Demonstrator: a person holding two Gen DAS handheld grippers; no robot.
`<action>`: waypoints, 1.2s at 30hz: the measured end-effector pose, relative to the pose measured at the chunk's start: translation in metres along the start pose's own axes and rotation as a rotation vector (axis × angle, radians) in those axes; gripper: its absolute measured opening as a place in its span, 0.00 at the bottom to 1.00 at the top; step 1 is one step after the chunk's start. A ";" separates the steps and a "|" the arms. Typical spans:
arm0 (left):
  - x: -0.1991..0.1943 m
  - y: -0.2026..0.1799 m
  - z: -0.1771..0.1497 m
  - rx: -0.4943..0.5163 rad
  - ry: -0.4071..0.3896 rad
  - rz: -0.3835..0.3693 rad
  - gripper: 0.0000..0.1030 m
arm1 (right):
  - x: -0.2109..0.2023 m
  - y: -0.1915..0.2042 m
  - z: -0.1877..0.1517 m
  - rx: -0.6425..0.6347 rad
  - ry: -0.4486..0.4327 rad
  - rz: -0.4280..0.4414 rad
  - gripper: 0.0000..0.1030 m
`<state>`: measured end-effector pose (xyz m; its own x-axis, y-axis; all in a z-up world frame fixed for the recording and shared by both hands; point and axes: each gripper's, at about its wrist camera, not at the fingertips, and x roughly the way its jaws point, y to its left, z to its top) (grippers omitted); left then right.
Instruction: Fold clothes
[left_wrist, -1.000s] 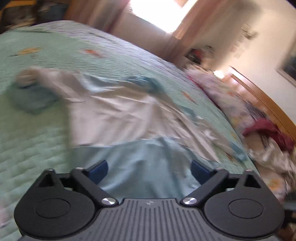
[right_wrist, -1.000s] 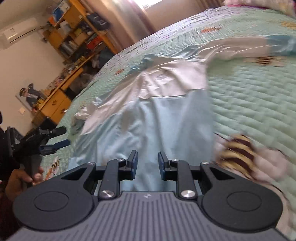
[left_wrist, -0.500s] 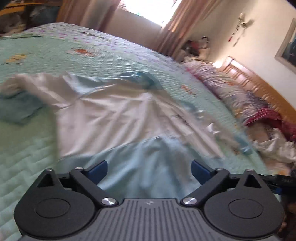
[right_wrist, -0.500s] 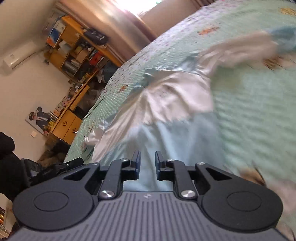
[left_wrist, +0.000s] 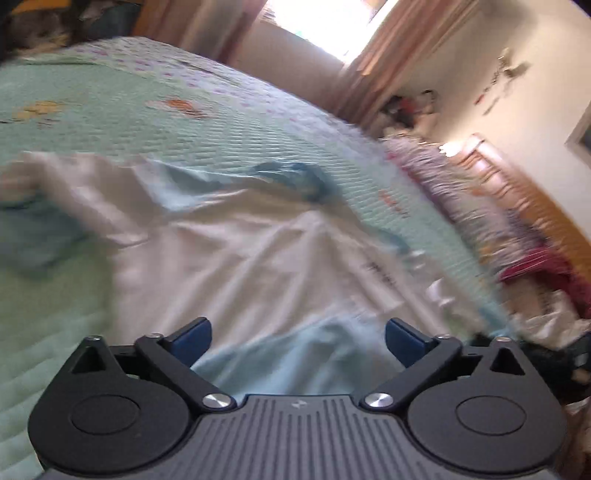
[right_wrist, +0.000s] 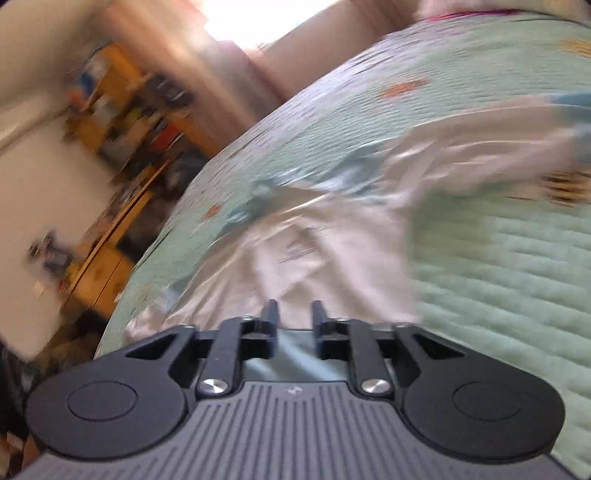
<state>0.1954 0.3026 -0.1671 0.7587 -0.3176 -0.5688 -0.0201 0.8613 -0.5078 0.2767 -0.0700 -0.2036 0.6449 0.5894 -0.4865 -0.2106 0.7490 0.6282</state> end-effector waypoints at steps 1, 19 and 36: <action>0.015 0.002 0.002 -0.016 0.024 0.006 0.96 | 0.016 -0.001 0.001 -0.017 0.025 -0.011 0.26; 0.075 0.028 0.030 -0.022 0.116 0.160 0.75 | 0.102 -0.040 0.069 0.004 0.037 -0.188 0.02; 0.073 0.050 0.055 -0.119 -0.062 0.272 0.84 | 0.115 -0.059 0.082 0.213 -0.061 -0.220 0.00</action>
<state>0.2858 0.3444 -0.1991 0.7531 -0.0539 -0.6557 -0.3015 0.8576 -0.4168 0.4231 -0.0711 -0.2469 0.7019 0.3965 -0.5917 0.0936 0.7722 0.6284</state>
